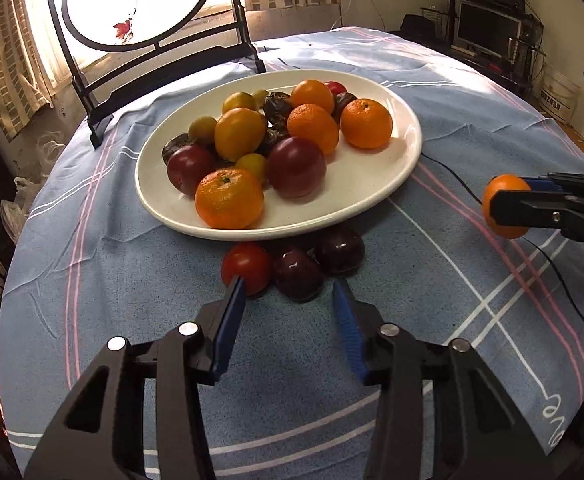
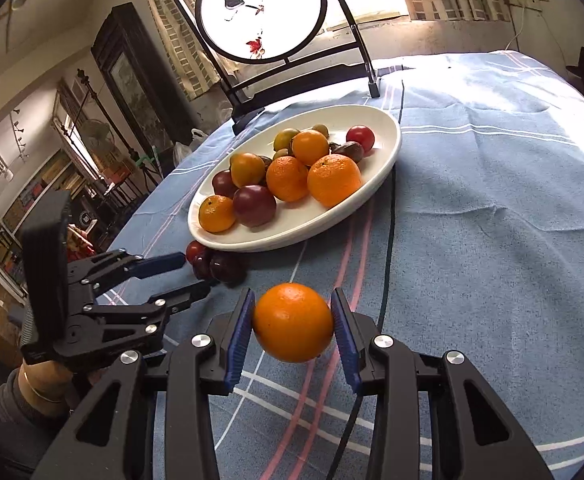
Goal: Organize fruits
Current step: 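Grasp a dark red cherry with the left tool while the right tool grasps an orange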
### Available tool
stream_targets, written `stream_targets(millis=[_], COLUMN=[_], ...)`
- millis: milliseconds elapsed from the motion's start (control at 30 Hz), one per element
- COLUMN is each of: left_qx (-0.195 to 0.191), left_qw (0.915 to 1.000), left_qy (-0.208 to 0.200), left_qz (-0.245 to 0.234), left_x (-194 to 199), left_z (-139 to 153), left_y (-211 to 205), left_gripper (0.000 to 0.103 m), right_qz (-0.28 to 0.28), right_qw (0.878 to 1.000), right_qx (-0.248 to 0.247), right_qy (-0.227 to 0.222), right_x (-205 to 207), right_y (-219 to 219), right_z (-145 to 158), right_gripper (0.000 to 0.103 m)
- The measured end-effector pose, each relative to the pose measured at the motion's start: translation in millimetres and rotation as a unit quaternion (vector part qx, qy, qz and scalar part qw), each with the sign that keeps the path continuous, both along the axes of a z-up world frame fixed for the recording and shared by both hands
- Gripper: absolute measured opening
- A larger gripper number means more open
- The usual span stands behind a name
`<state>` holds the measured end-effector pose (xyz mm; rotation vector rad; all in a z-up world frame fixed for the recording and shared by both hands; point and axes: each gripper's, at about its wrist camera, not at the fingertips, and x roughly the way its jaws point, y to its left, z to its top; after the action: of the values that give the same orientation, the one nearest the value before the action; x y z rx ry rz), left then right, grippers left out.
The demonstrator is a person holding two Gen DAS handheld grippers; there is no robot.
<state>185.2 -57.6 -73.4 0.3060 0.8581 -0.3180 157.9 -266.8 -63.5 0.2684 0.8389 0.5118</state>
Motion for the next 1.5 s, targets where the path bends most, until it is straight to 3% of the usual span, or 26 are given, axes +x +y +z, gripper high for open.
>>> stream_targets(millis=[267,300,333,433,633,767,1167,1500], left_qx=[-0.02,-0.024,-0.023,-0.036,-0.03,-0.011,-0.017,-0.041], left_qw=[0.9995,0.999,0.9985,0.9962,0.9986,0.9977,0.9972,0.9978], left_qy=[0.01,0.012,0.013,0.012,0.018,0.035,0.024,0.021], left_qz=[-0.022,-0.036,-0.049,-0.078,-0.04,-0.057,-0.069,-0.048], left_x=[-2.1,-5.5,-9.3,-17.7,-0.8,4.4,11.5,-12.9], left_z=[0.2,0.3,-0.1,1.8,-1.4,-8.5,-4.5,5.7], left_y=[-1.9,-7.3,-13.5,-26.4,-17.3,-27.3,-39.1,-6.4], left_gripper=[0.043,0.03,0.026,0.027,0.027,0.027,0.03,0.029], right_qz=[0.004,0.004,0.004,0.001,0.007,0.007,0.007,0.018], right_qw=[0.999,0.999,0.999,0.999,0.999,0.999,0.999,0.999], right_qx=[0.038,0.042,0.044,0.049,0.035,0.038,0.043,0.033], right_qy=[-0.009,-0.01,-0.012,-0.014,-0.014,-0.014,-0.007,-0.01], right_x=[-4.6,-5.2,-5.8,-6.5,-7.1,-6.9,-5.4,-5.5], right_y=[-9.3,-9.9,-10.7,-12.7,-8.0,-8.7,-10.6,-5.7], right_z=[3.3,3.8,4.4,5.2,5.5,5.5,3.8,5.0], right_gripper=[0.04,0.04,0.04,0.04,0.04,0.04,0.04,0.04])
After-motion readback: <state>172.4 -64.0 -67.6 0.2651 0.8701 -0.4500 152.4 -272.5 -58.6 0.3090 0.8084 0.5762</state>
